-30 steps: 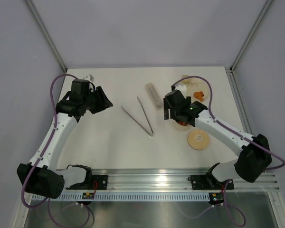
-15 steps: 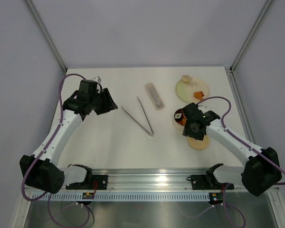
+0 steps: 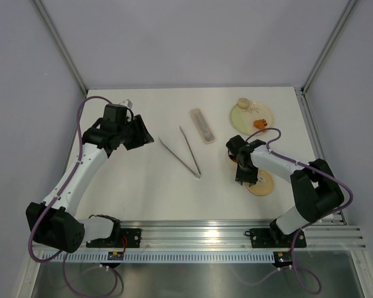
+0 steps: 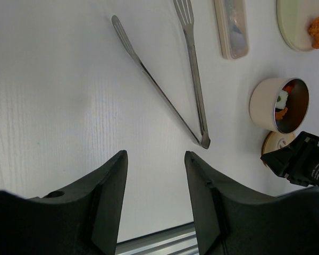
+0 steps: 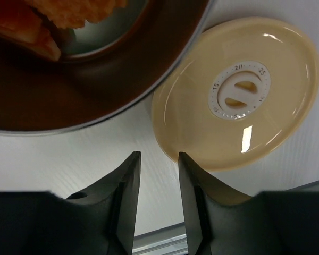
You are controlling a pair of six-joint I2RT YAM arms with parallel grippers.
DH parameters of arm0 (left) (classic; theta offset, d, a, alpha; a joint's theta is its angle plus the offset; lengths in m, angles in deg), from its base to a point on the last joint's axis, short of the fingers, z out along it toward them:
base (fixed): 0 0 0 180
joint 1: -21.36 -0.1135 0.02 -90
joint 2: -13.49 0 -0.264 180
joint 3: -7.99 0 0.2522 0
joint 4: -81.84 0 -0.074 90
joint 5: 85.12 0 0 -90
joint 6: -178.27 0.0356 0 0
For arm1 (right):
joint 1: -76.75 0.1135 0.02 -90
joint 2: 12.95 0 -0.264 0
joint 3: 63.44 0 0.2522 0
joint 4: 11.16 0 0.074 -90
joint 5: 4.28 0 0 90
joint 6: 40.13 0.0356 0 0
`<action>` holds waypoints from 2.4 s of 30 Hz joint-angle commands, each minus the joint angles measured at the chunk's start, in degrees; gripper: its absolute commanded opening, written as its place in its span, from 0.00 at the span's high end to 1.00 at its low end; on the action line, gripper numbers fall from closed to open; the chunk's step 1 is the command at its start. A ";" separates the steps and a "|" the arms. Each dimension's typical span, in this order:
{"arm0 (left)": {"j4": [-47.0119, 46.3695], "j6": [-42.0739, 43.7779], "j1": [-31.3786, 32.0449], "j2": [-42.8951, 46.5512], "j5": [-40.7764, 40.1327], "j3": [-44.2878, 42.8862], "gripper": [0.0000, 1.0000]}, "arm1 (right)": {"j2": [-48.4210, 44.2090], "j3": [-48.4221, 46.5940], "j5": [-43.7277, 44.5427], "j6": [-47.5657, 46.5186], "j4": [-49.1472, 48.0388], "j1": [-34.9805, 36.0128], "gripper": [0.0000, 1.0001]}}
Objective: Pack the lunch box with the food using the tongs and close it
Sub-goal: Pick up the box lid from the center of the board, then close the box lid on the packing box.
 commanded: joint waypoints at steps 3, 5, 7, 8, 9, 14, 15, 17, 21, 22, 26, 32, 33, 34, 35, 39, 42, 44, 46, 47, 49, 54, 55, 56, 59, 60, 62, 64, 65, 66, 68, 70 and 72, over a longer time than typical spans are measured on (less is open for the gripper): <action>-2.32 0.83 0.20 -0.37 -0.82 -1.86 0.49 | 3.88 -3.19 1.30 -2.88 -3.05 -0.23 0.61; -2.32 0.83 0.20 -0.37 -0.65 -1.86 0.49 | 4.67 -3.10 1.56 -3.05 -3.57 -0.23 0.62; -2.40 0.83 0.20 -0.46 -0.73 -1.77 0.49 | 5.63 -3.19 1.74 -3.14 -3.84 -0.23 0.64; -2.40 0.83 0.20 -0.54 -0.56 -1.86 0.49 | 5.90 -3.27 1.83 -3.14 -3.84 -0.14 0.67; -2.49 0.92 0.29 -0.72 -0.56 -1.95 0.49 | 6.08 -3.36 1.92 -3.14 -3.75 -0.14 0.69; -2.40 0.92 0.20 -0.90 -0.47 -1.77 0.49 | 5.03 -3.45 2.00 -2.88 -3.14 -0.14 0.84; -2.49 0.83 0.29 -0.90 -0.38 -1.95 0.49 | 4.59 -3.45 2.01 -2.88 -2.87 -0.14 0.87; -2.49 0.83 0.20 -0.81 -0.47 -1.95 0.49 | 3.45 -3.45 2.01 -2.79 -2.08 -0.14 0.97; -2.58 0.83 0.20 -0.63 -0.56 -1.77 0.49 | 0.81 -3.28 1.83 -2.44 -0.50 0.47 1.00; -2.58 0.74 0.20 -0.54 -0.56 -1.60 0.49 | -0.24 -3.27 1.83 -2.35 0.28 0.74 1.00; -2.67 0.65 0.20 -0.37 -0.56 -1.42 0.49 | -3.58 -3.36 2.36 -1.21 2.22 1.27 1.00; -2.58 0.65 0.20 -0.02 -0.56 -1.33 0.49 | -8.77 -4.85 2.27 -0.51 4.60 1.44 1.00; -2.49 0.57 0.20 -0.02 -0.56 -1.33 0.49 | -9.82 -5.55 2.53 -0.42 5.21 1.44 1.00; -2.58 0.56 0.20 0.07 -0.56 -1.25 0.49 | -10.18 -5.82 2.71 -0.33 5.30 1.35 1.00; -2.49 0.56 0.29 0.16 -0.56 -1.25 0.49 | -10.62 -6.26 3.32 -0.42 5.56 1.35 1.00; -2.49 0.48 0.20 0.25 -0.56 -1.24 0.49 | -11.67 -9.50 4.73 -0.50 6.88 1.44 1.00; -2.40 0.48 0.20 0.42 -0.47 -1.07 0.49 | -11.50 -12.66 5.52 -1.47 7.41 1.44 1.00; -2.32 0.56 0.29 0.51 -0.56 -1.07 0.49 | -10.45 -14.43 6.31 -3.04 7.50 1.35 1.00; -2.23 0.56 0.20 0.69 -0.56 -1.07 0.49 | -8.52 -17.68 7.80 -4.10 8.20 1.44 1.00; -2.23 0.48 0.29 0.69 -0.56 -1.16 0.49 | -7.73 -19.78 8.15 -5.59 8.12 1.35 1.00; -2.14 0.56 0.20 0.86 -0.56 -1.07 0.49 | -4.93 -22.16 8.33 -7.35 7.85 1.35 1.00; -1.70 0.48 0.20 1.39 -1.17 -0.89 0.49 | 2.63 -30.77 7.63 -12.54 7.42 1.35 1.00; -1.61 0.65 0.20 1.39 -1.26 -0.98 0.49 | 3.52 -31.65 6.93 -13.15 7.24 1.35 1.00; -1.44 0.65 0.20 1.56 -1.43 -0.98 0.49 | 4.57 -33.14 6.58 -14.12 6.98 1.35 1.00; -1.09 0.74 0.20 1.92 -1.96 -0.81 0.49 | 7.93 -35.00 5.08 -15.53 6.09 1.35 1.00; -1.00 0.74 0.20 2.09 -1.96 -0.72 0.49 | 9.23 -35.18 4.73 -15.71 5.48 1.35 1.00; -1.00 0.65 0.29 2.18 -2.14 -0.54 0.49 | 10.47 -35.62 3.68 -16.41 4.78 1.35 1.00; -1.00 0.65 0.20 2.18 -2.14 -0.46 0.49 | 12.40 -36.05 3.50 -16.76 4.60 1.35 1.00; -0.91 0.65 0.20 2.18 -2.14 -0.37 0.49 | 12.93 -36.14 3.41 -17.11 4.51 1.35 1.00; -0.91 0.65 0.20 2.18 -2.05 -0.37 0.49 | 13.63 -36.15 3.50 -17.20 3.99 1.35 1.00; -1.00 0.56 0.20 2.27 -2.14 -0.28 0.49 | 14.25 -35.88 3.15 -17.64 3.20 1.35 1.00; -0.91 0.65 0.20 2.27 -2.23 -0.37 0.49 | 15.13 -35.79 2.89 -17.73 2.58 1.35 1.00; -0.65 0.65 0.20 2.27 -2.23 -0.63 0.49 | 16.18 -36.23 2.45 -17.91 2.58 1.35 1.00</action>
